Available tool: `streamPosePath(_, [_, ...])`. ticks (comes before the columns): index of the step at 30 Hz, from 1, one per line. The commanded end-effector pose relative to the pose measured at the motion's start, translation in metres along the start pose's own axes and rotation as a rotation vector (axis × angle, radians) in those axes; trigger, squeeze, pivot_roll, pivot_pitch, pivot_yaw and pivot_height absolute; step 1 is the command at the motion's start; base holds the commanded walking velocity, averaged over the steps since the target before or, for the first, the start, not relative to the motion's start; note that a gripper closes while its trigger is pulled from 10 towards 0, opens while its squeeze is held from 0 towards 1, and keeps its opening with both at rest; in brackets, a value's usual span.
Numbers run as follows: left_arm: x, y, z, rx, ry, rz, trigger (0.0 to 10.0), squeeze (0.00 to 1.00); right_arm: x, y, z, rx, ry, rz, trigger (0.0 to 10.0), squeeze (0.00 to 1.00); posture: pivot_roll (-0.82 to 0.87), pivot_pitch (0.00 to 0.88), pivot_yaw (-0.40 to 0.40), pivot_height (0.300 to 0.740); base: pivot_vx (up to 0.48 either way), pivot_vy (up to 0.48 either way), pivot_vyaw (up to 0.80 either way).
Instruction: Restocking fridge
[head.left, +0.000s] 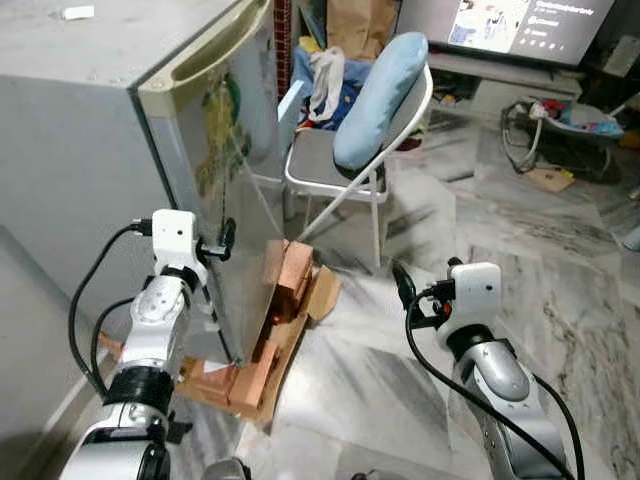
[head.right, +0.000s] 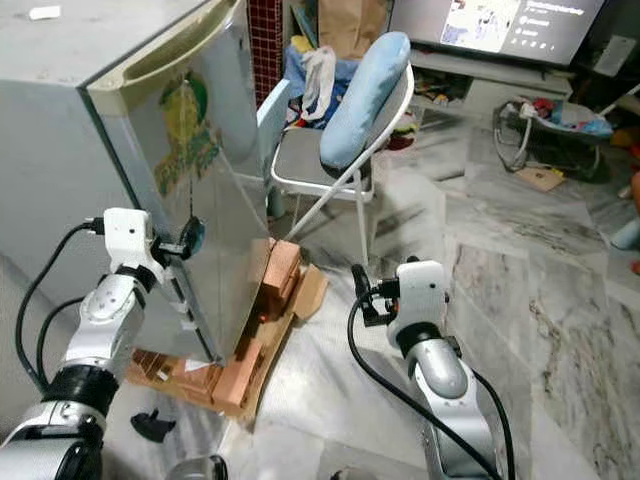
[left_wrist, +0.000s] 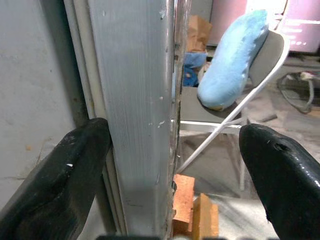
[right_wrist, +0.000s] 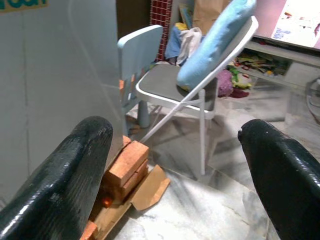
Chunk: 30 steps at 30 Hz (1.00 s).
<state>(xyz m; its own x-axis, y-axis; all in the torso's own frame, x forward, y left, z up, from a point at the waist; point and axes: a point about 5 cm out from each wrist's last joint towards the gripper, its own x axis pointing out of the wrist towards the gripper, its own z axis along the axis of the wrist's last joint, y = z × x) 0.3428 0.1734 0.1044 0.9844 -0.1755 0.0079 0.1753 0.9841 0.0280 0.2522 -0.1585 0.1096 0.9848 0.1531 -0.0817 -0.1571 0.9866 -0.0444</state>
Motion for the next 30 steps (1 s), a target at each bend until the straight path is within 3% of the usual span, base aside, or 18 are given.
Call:
streamPosePath(1, [0.011, -0.053, 0.012, 0.093, -0.035, -0.307, 10.0, 0.00, 0.001, 0.000, 0.005, -0.002, -0.014, 0.011, 10.0, 0.00, -0.02, 0.060, -0.054, 0.740, 0.000, 0.000, 0.00])
streamPosePath(2, [0.012, -0.075, 0.015, 0.128, -0.055, -0.430, 10.0, 0.00, -0.001, 0.000, 0.005, -0.002, -0.014, 0.014, 10.0, 0.00, -0.02, 0.059, -0.055, 0.740, 0.000, 0.000, 0.00])
streamPosePath(3, [0.010, -0.116, 0.026, 0.124, -0.096, -0.622, 10.0, 0.00, -0.006, -0.001, 0.005, 0.001, -0.013, 0.018, 10.0, 0.00, -0.02, 0.053, -0.058, 0.740, 0.000, 0.000, 0.00])
streamPosePath(8, [0.009, -0.150, 0.036, 0.093, -0.140, -0.723, 10.0, 0.00, -0.021, -0.002, 0.004, 0.001, -0.009, 0.016, 10.0, 0.00, -0.04, 0.046, -0.049, 0.740, 0.000, 0.000, 0.00])
streamPosePath(10, [0.010, -0.151, 0.036, 0.088, -0.137, -0.725, 10.0, 0.00, -0.023, -0.002, 0.005, 0.000, -0.009, 0.015, 10.0, 0.00, -0.04, 0.046, -0.047, 0.740, 0.000, 0.000, 0.00])
streamPosePath(12, [0.012, -0.143, 0.030, 0.118, -0.120, -0.685, 10.0, 0.00, -0.025, -0.002, 0.006, -0.001, -0.011, 0.012, 10.0, 0.00, -0.05, 0.047, -0.039, 0.740, 0.000, 0.000, 0.00])
streamPosePath(16, [0.013, -0.111, 0.014, 0.144, -0.051, -0.562, 10.0, 0.00, -0.027, 0.000, 0.008, -0.011, -0.026, 0.011, 10.0, 0.00, -0.05, 0.049, -0.030, 0.740, 0.000, 0.000, 0.00])
streamPosePath(17, [0.011, -0.096, 0.006, 0.168, -0.020, -0.511, 10.0, 0.00, -0.027, 0.000, 0.008, -0.009, -0.028, 0.009, 10.0, 0.00, -0.05, 0.049, -0.027, 0.740, 0.000, 0.000, 0.00])
streamPosePath(18, [0.011, -0.096, 0.006, 0.168, -0.020, -0.511, 10.0, 0.00, -0.027, 0.000, 0.008, -0.009, -0.028, 0.009, 10.0, 0.00, -0.05, 0.049, -0.027, 0.740, 0.000, 0.000, 0.00])
streamPosePath(19, [0.008, -0.086, 0.001, 0.172, 0.005, -0.469, 10.0, 0.00, -0.027, 0.001, 0.008, -0.008, -0.028, 0.008, 10.0, 0.00, -0.05, 0.048, -0.025, 0.740, 0.000, 0.000, 0.00])
streamPosePath(20, [0.002, -0.070, -0.005, 0.165, 0.025, -0.419, 10.0, 0.00, -0.026, 0.002, 0.008, -0.006, -0.025, 0.006, 10.0, 0.00, -0.04, 0.047, -0.020, 0.740, 0.000, 0.000, 0.00])
streamPosePath(22, [-0.007, -0.055, -0.011, 0.154, 0.026, -0.375, 10.0, 0.00, -0.026, 0.003, 0.007, -0.001, -0.020, 0.003, 10.0, 0.00, -0.04, 0.047, -0.015, 0.740, 0.000, 0.000, 0.00])
streamPosePath(30, [-0.049, -0.008, -0.017, 0.100, 0.023, -0.136, 10.0, 0.00, -0.022, 0.003, 0.003, 0.010, -0.017, -0.015, 10.0, 0.00, 0.00, 0.052, -0.017, 0.740, 0.000, -0.341, -0.58])
